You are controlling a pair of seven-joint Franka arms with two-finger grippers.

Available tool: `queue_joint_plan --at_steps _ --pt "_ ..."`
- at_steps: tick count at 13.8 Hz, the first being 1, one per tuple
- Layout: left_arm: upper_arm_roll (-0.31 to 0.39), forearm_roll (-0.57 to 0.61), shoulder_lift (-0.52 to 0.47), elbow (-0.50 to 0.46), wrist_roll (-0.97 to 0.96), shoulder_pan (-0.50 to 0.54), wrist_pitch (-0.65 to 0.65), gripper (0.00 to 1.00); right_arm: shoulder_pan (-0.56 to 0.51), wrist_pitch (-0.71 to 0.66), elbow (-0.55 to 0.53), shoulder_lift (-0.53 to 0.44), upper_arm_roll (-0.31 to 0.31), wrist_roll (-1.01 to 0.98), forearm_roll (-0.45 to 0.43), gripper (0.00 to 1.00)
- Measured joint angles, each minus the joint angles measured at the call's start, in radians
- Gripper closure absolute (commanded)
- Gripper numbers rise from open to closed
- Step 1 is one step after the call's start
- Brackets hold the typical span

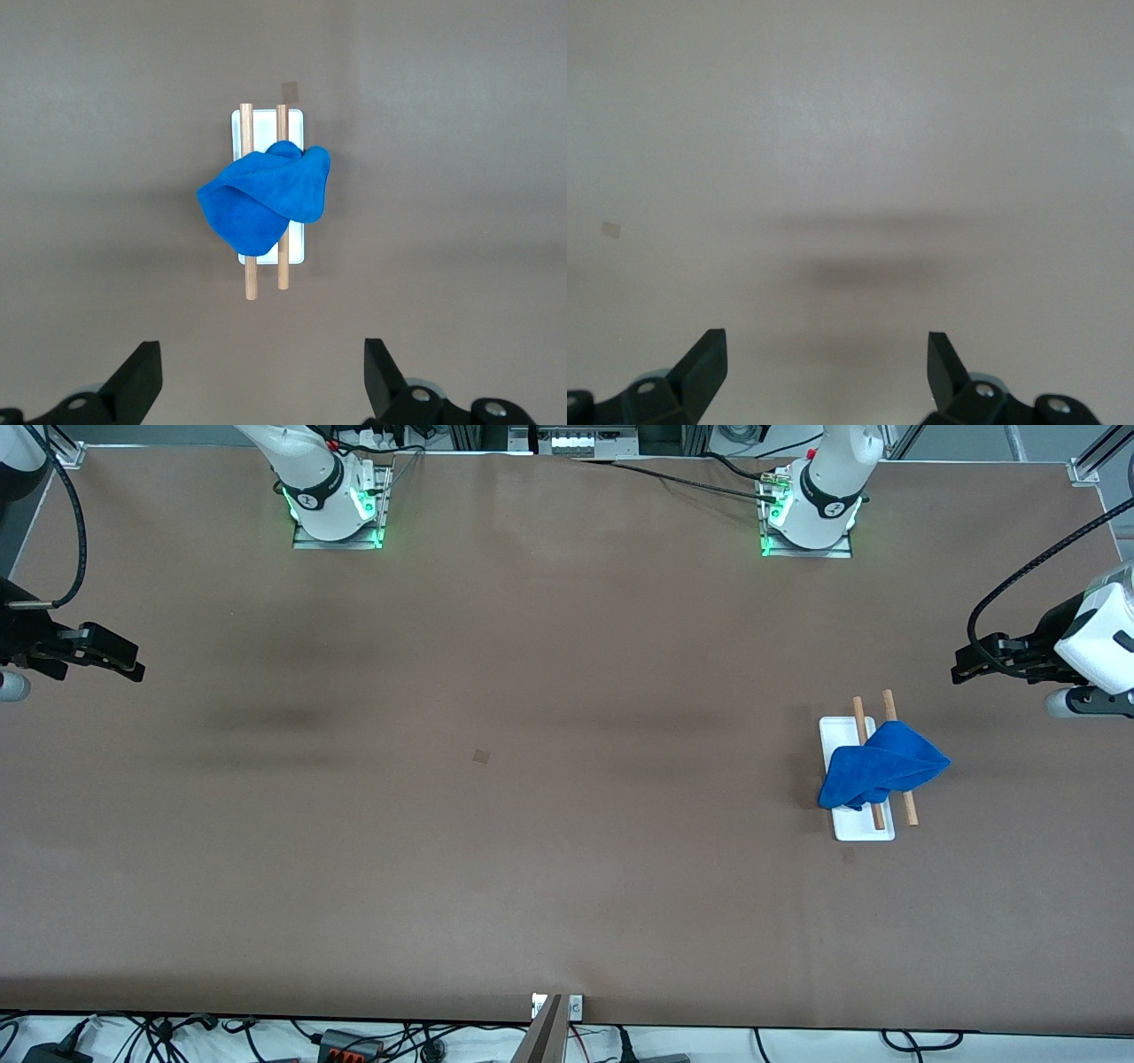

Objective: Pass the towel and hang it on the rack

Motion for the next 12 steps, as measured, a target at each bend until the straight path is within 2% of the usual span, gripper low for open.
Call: queue_joint_plan --at_steps 12 --pt "0.001 0.0 -0.004 0.0 -0.002 -0.004 0.037 0.0 0.0 -0.005 0.0 0.001 0.0 0.0 0.0 0.0"
